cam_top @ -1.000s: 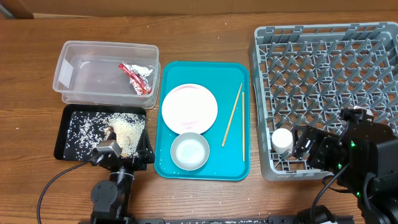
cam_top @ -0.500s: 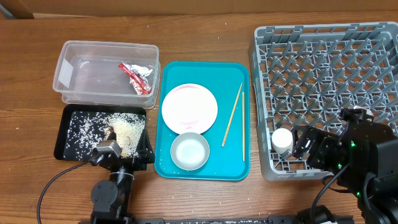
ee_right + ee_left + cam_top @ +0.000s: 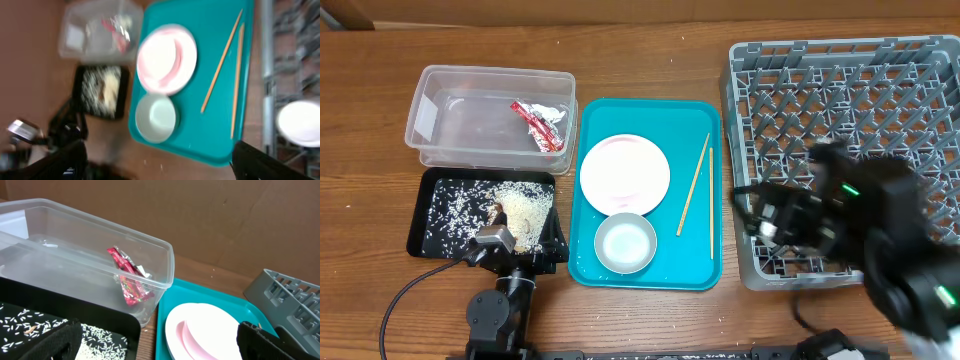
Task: Sort waste into correct bins and load items into the dishwasher
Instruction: 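Reach the right gripper to the pink plate and grasp its edge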
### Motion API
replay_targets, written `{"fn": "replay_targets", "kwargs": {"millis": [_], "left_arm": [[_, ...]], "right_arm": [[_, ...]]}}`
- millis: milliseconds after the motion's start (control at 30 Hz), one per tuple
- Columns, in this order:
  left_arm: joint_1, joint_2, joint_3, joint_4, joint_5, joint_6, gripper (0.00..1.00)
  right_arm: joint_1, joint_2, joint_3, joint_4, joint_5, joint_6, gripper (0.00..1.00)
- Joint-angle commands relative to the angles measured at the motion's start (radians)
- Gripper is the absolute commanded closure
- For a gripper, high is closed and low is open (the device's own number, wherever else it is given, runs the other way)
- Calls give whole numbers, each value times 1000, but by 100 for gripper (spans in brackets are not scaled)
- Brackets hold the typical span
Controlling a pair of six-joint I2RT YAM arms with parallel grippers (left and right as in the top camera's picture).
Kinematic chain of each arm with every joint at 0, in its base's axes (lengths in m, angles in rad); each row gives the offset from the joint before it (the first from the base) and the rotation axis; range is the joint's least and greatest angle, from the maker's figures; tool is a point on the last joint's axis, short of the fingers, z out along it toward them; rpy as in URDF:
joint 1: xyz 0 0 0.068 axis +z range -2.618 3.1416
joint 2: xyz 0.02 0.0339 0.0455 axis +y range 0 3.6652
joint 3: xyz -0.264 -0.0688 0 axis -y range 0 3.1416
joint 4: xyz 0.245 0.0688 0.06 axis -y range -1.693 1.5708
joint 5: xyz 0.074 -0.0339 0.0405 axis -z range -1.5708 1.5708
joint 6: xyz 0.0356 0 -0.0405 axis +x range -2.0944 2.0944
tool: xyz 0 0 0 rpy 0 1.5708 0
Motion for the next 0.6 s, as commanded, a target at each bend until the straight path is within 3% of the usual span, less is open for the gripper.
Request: {"fn": "replay_targets", "kwargs": {"millis": [0, 100, 267, 367, 567], "left_arm": [[5, -11, -6, 5, 9, 22, 0], [5, -11, -6, 5, 9, 22, 0], [5, -11, -6, 5, 9, 22, 0], [5, -11, -6, 5, 9, 22, 0], [5, -11, -6, 5, 9, 23, 0]], "right_arm": [[106, 165, 7, 2, 33, -6, 11], [177, 301, 8, 33, 106, -1, 20], [224, 461, 8, 183, 152, 3, 24], [225, 534, 7, 295, 156, 8, 34], [225, 677, 7, 476, 160, 9, 35]]}}
